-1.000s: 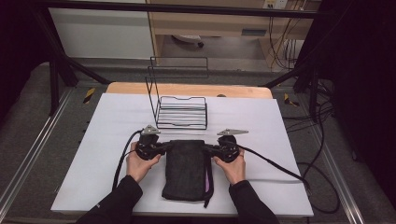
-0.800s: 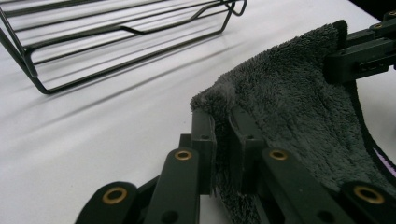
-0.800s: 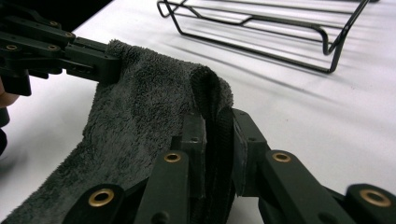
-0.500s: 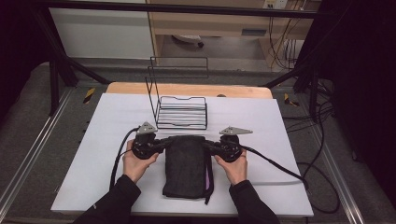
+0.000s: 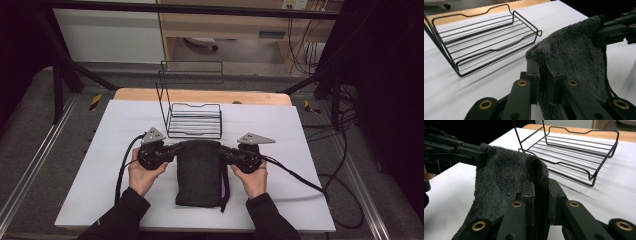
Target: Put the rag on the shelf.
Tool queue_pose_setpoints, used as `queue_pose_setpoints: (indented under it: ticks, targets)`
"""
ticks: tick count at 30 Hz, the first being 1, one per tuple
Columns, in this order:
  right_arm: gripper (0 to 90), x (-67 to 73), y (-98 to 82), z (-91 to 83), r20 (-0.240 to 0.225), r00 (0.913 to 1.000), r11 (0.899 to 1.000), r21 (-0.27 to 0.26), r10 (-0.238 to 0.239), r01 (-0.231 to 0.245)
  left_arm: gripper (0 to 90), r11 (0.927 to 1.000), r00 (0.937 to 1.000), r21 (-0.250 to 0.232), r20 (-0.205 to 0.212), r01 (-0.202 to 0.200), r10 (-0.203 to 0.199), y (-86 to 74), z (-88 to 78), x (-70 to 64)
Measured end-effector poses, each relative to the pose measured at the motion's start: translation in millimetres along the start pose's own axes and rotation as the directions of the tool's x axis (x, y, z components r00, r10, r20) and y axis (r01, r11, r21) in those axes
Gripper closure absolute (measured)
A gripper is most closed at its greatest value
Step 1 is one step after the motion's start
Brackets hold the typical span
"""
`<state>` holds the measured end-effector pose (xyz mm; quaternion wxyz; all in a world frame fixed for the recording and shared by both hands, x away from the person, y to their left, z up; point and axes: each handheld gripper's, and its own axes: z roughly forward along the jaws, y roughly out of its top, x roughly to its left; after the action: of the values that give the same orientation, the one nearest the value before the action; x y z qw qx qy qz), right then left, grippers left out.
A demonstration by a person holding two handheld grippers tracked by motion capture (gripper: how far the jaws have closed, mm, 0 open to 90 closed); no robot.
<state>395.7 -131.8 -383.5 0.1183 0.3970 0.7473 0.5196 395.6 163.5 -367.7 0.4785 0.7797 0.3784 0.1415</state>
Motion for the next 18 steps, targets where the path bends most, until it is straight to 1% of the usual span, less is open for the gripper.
queue_pose_setpoints:
  ticks: [10,11,18]
  targets:
    - [79.0,6.5,8.1,-9.7,0.010,0.9995,0.999,-0.038,-0.030,0.030,81.5,0.9991,0.9999,-0.041,-0.001,-0.015,0.015,7.6,-10.9,-7.2]
    - [79.1,7.8,9.7,-11.7,0.012,0.9993,0.998,-0.048,-0.034,0.035,81.5,0.9989,0.9998,-0.043,-0.002,-0.018,0.018,8.4,-12.1,-7.8]
    - [79.1,11.6,15.7,-18.1,0.020,0.9983,0.996,-0.073,-0.054,0.055,81.6,0.9970,0.9995,-0.071,-0.001,-0.031,0.031,15.3,-20.0,-11.4]
